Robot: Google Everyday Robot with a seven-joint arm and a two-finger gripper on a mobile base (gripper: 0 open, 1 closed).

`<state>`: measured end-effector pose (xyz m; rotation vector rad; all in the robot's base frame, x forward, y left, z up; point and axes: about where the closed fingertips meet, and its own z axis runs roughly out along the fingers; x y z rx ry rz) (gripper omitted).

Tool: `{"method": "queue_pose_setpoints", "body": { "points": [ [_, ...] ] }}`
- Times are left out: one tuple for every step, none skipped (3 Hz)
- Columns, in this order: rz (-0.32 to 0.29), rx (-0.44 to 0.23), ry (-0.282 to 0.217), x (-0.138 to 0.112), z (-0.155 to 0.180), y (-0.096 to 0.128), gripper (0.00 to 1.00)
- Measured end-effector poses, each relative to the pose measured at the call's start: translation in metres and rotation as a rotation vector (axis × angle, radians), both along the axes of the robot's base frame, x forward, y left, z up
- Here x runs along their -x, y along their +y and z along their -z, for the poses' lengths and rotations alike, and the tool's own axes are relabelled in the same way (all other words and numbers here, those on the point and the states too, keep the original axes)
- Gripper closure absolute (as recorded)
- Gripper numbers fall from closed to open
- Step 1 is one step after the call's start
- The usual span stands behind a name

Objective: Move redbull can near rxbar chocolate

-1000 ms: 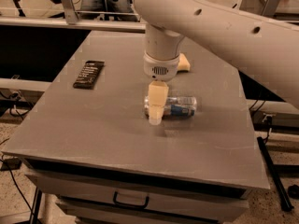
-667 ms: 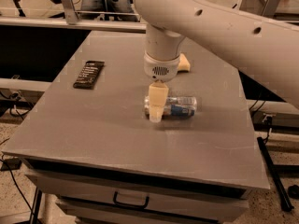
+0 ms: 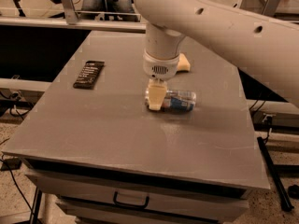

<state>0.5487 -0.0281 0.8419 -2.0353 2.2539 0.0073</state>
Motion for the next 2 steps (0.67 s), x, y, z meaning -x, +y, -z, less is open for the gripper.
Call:
{"method": "queue_pose_setpoints", "body": {
  "points": [
    [0.001, -0.044, -0.001, -0.001, -0.011, -0.003, 0.99],
    [-0.023, -0.094, -0.049, -0.010, -0.062, -0.007, 1.00]
  ]
}}
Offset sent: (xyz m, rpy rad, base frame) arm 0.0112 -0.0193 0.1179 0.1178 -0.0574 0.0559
